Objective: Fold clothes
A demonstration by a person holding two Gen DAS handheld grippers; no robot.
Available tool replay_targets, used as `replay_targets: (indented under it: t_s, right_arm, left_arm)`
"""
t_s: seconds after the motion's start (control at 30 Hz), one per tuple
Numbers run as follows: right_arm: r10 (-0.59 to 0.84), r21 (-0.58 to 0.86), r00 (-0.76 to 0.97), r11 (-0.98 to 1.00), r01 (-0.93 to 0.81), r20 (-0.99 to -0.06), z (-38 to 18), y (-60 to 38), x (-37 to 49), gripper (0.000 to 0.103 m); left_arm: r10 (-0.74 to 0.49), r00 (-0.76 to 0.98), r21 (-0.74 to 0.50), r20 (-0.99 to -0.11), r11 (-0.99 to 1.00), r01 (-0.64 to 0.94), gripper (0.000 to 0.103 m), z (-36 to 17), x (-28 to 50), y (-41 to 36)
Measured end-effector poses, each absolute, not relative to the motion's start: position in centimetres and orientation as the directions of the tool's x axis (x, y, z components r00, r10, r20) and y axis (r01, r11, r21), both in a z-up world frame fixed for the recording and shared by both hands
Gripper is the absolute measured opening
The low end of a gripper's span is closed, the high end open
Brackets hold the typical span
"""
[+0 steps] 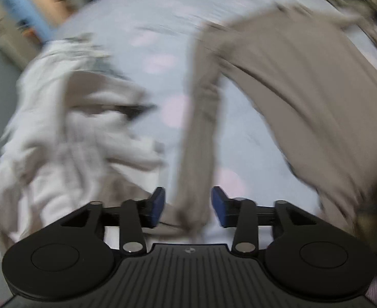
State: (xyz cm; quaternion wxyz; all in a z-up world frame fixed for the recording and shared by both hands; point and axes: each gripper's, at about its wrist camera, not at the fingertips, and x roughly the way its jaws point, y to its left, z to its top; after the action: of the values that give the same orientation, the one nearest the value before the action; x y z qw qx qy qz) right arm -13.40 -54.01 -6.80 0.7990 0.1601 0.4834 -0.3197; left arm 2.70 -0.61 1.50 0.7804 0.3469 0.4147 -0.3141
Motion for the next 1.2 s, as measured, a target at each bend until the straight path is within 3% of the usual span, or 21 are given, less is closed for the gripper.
replay_targets:
  t_s: [0.23, 0.27, 0.33, 0.43, 0.73, 0.93, 1.03, 1.2]
  right_arm:
    - [-0.357, -0.047, 0.339, 0.746, 0.665, -0.87, -6.2, -54.2, -13.3, 0.038]
    - [-0.361, -0.045, 0.345, 0.745, 0.666, -0.866, -6.0, -54.3, -13.5, 0.039]
    - [-0.372, -0.045, 0.35, 0.737, 0.674, -0.86, -5.6, -54.6, -13.9, 0.042]
    - [-0.379, -0.036, 0.342, 0.713, 0.7, -0.86, -5.6, -55.4, -14.6, 0.045]
    - [-0.362, 0.0, 0.333, 0.676, 0.737, -0.871, -5.7, -56.6, -15.0, 0.045]
    - [-0.356, 0.005, 0.357, 0.702, 0.712, -0.864, -5.4, -55.9, -14.6, 0.045]
    - [-0.355, 0.009, 0.359, 0.701, 0.713, -0.863, -5.3, -55.8, -14.8, 0.045]
    - [-0.346, 0.012, 0.359, 0.705, 0.709, -0.867, -5.4, -55.6, -15.1, 0.045]
  left_arm:
    - [0.013, 0.566, 0.379, -0.825, 0.756, 0.534, 0.042, -0.1, 8.7, -1.0]
    - [0.038, 0.56, 0.389, -0.828, 0.758, 0.524, 0.038, -0.7, 9.1, -1.2]
    - [0.081, 0.544, 0.412, -0.835, 0.747, 0.521, 0.009, -1.7, 9.6, -1.5]
    - [0.075, 0.559, 0.429, -0.826, 0.728, 0.535, 0.004, -1.3, 8.8, -1.8]
    - [-0.281, 0.656, 0.237, -0.701, 0.775, 0.585, 0.002, 8.1, 3.4, -3.4]
    - [-0.598, 0.448, 0.063, -0.665, 0.553, 0.831, 0.002, 11.9, -4.0, -6.5]
    - [-0.656, 0.296, 0.007, -0.694, 0.405, 0.914, 0.002, 11.5, -7.8, -8.7]
    - [-0.631, 0.113, -0.055, -0.767, 0.24, 0.969, 0.002, 8.1, -12.9, -11.4]
